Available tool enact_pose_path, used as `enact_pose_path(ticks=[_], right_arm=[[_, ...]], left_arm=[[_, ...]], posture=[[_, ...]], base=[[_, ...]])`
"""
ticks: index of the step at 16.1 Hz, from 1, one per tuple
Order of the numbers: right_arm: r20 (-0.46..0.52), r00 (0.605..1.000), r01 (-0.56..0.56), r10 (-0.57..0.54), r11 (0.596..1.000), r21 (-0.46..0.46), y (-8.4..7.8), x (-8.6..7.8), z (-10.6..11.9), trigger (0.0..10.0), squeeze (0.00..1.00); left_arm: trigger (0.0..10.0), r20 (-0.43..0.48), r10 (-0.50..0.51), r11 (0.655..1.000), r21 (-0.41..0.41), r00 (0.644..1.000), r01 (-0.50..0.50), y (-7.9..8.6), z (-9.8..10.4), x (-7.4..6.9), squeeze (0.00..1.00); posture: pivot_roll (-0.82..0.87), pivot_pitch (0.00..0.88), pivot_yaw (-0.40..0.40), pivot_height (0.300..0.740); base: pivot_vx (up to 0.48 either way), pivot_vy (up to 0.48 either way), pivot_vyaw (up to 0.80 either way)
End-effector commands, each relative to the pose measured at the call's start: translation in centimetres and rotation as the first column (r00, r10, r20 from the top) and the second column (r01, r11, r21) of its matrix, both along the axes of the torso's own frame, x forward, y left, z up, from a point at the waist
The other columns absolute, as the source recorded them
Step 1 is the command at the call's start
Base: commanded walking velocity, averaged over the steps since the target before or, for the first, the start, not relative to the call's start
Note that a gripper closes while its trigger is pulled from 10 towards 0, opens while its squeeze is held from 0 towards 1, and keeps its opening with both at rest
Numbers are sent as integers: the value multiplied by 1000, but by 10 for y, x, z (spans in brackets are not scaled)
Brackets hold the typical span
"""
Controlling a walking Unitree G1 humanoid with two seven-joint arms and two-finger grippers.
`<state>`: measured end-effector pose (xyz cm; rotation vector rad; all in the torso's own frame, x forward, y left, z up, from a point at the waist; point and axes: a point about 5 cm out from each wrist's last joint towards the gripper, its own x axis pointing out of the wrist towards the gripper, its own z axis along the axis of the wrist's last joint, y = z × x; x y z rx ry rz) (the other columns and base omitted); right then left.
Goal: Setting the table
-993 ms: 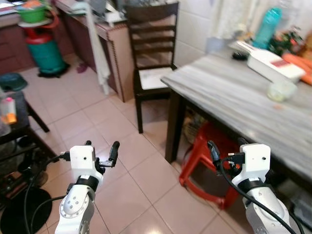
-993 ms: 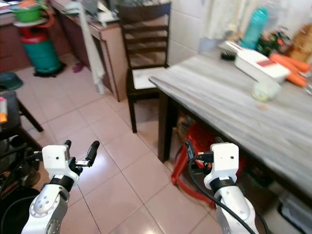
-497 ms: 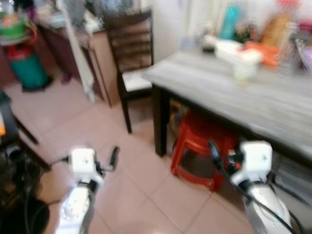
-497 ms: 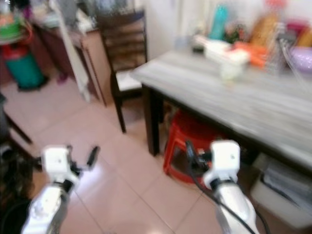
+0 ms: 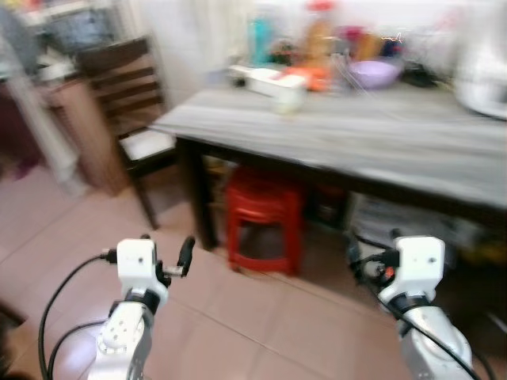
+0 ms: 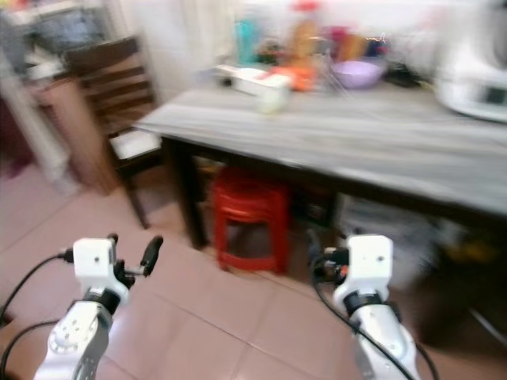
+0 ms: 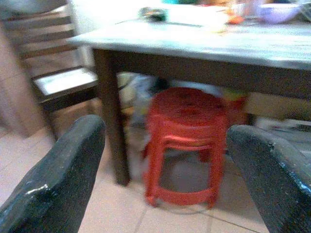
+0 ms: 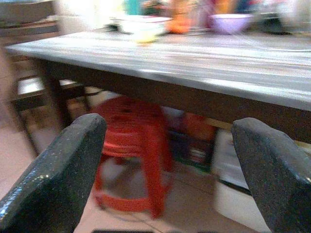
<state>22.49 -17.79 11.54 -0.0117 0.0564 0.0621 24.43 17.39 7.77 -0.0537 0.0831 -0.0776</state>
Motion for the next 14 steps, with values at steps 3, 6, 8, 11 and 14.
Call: enact_pose_path(ticks=[3,6,8,11,14], right_arm=[[11,1000,-13,12,1000,19,7,1,2,10000,0],[15,1000,-12,11,1000,23,8,1,2,10000,0],[20,1000,-2,1,1000,17,8,2,3,10000,0],[23,999,26,-25,999,-28,8,3,4,10000,0],[31,999,16,-16,1000,-2,11,3,2,10000,0]], left_arm=[[10000,14,-3,1000,22,1000,3,4,6,3,0],[10000,33,-22,999,40,999,20,4,9,4,0],[10000,59,-74,997,-11,995,75,3,14,4,0],[10000,75,-101,995,15,992,100,-2,20,6,0],[10000,80,-110,994,11,991,109,-3,22,8,0]], posture=[[-41,0,66,740],[-39,0,71,740],[-40,0,75,740],[-41,0,88,740],[-42,0,97,740]], base=[[-266,0,-800],[-176,0,-533],[0,0,0],[0,0,0],[0,0,0]])
